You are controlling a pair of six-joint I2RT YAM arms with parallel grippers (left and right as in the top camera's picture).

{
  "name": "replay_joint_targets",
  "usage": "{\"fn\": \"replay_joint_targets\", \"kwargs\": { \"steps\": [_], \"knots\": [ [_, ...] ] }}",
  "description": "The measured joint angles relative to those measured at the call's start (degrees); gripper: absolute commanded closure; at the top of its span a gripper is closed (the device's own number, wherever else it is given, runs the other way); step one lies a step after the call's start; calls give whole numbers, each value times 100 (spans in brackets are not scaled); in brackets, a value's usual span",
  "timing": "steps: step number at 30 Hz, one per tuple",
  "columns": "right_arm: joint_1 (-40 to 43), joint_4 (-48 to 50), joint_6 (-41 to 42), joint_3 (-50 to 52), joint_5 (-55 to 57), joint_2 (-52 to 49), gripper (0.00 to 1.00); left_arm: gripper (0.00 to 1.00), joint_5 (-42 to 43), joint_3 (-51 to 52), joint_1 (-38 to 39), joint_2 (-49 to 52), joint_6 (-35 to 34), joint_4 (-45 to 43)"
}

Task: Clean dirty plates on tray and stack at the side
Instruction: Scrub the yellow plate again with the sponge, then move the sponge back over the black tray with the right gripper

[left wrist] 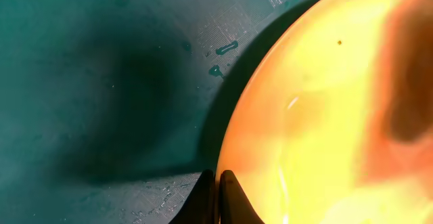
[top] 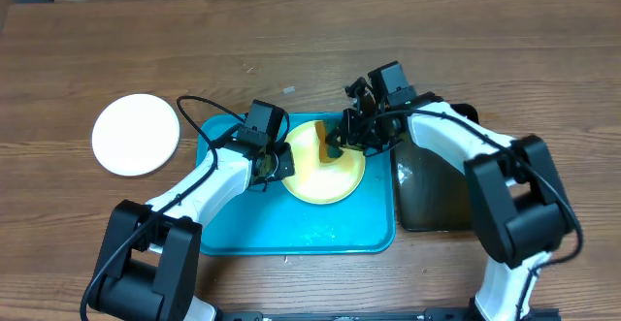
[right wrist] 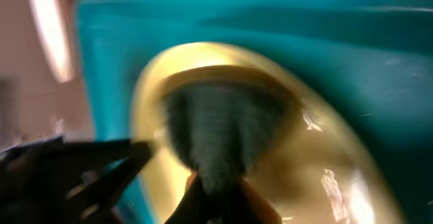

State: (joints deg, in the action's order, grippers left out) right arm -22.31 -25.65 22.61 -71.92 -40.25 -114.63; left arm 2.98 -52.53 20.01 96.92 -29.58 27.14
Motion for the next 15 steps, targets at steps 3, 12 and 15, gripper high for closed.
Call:
{"fn": "replay_joint_targets", "kwargs": {
  "steps": [3,12,15],
  "knots": [
    [17,-293,-254,-2,-345,509,96,96,0,0,0,0,0,2],
    [1003,-2319,-748,-7,822,1287,96,96,2,0,0,0,2,4],
    [1427,-2855,-809,2,1716,1287,96,96,2,0,0,0,2,2]
  ]
}}
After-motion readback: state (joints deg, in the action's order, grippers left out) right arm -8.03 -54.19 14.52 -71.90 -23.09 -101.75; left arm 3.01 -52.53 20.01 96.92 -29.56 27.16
